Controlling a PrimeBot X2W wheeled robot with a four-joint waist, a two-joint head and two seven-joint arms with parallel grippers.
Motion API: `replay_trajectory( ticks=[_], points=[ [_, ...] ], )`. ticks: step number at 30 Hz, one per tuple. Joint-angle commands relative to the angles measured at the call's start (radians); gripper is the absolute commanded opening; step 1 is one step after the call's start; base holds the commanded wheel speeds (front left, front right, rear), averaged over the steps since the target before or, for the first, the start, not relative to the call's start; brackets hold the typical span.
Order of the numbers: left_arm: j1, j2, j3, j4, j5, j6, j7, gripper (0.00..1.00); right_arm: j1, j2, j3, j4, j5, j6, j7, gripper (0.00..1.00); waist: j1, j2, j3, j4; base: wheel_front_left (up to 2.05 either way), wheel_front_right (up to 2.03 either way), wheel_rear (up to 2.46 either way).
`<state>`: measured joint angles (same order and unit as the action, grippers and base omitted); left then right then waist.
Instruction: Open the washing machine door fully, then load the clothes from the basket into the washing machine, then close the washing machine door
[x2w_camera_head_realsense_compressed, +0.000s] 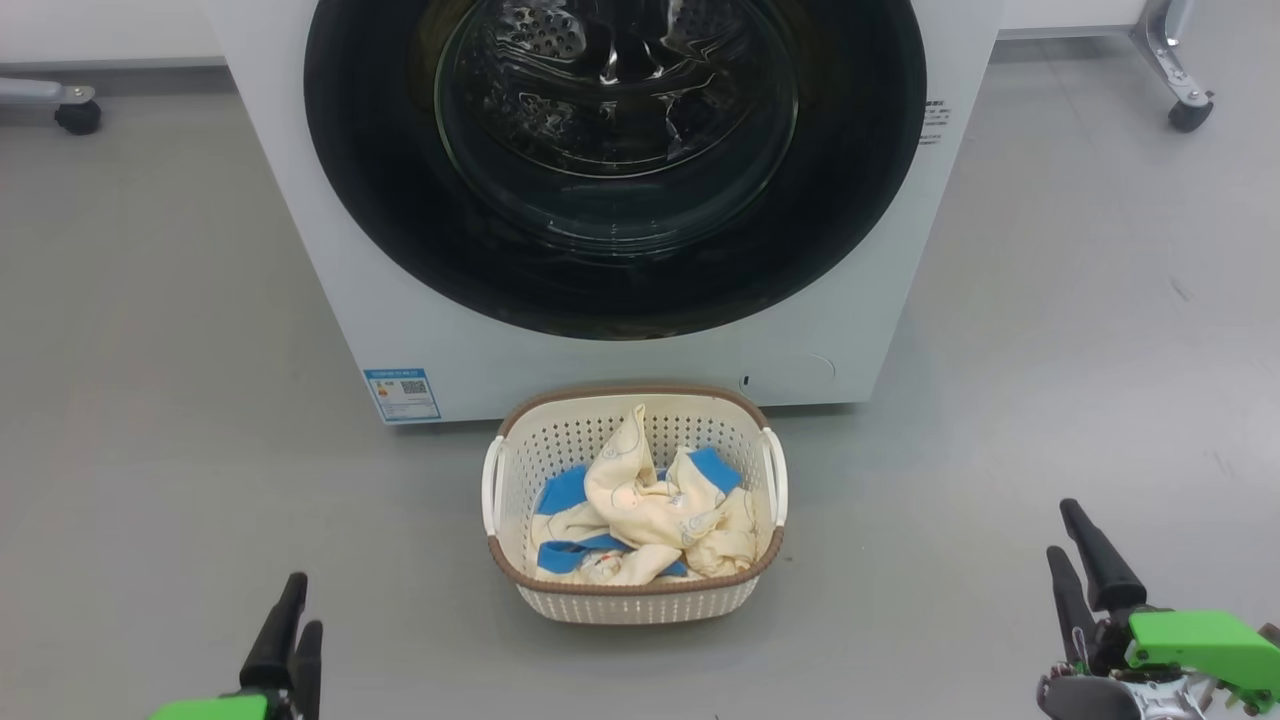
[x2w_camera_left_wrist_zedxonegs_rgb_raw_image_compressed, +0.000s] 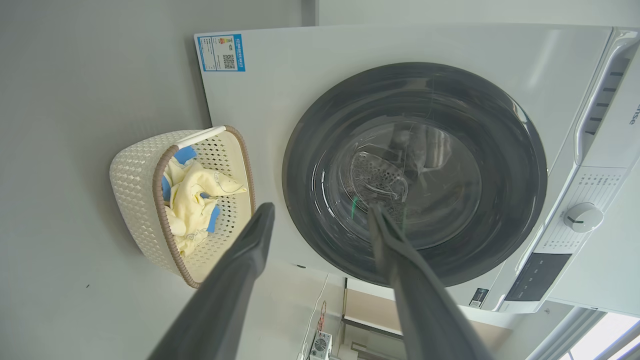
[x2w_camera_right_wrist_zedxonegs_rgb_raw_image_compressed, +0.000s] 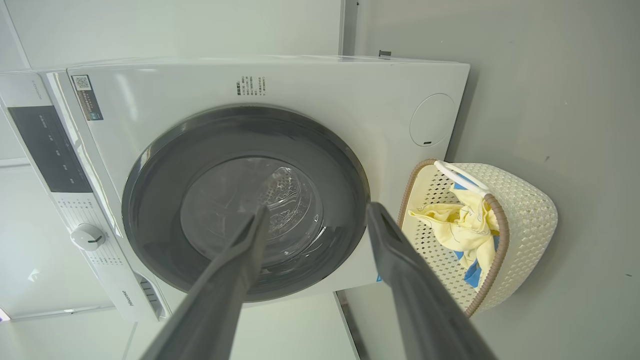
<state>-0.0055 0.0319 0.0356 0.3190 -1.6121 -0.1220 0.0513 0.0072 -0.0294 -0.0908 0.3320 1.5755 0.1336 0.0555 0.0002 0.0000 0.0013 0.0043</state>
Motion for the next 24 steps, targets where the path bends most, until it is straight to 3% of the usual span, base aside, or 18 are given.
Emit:
replay_trajectory(
  ticks=[1,24],
  points=[
    [-0.051,0.010,0.006,-0.042,0.016,-0.002,-0.012,1.00,-0.061,-0.012,0.007,-0.040,-0.013,0.000,-0.015,1.00,-0.0002,0.0000,0.000,0.001,0.00,0.00,0.00],
    [-0.070,0.012,0.001,-0.105,0.077,-0.003,-0.076,1.00,-0.097,-0.014,0.023,-0.073,-0.173,-0.001,-0.079,1.00,-0.0002,0.0000,0.000,0.017,0.00,0.00,0.00]
  ],
)
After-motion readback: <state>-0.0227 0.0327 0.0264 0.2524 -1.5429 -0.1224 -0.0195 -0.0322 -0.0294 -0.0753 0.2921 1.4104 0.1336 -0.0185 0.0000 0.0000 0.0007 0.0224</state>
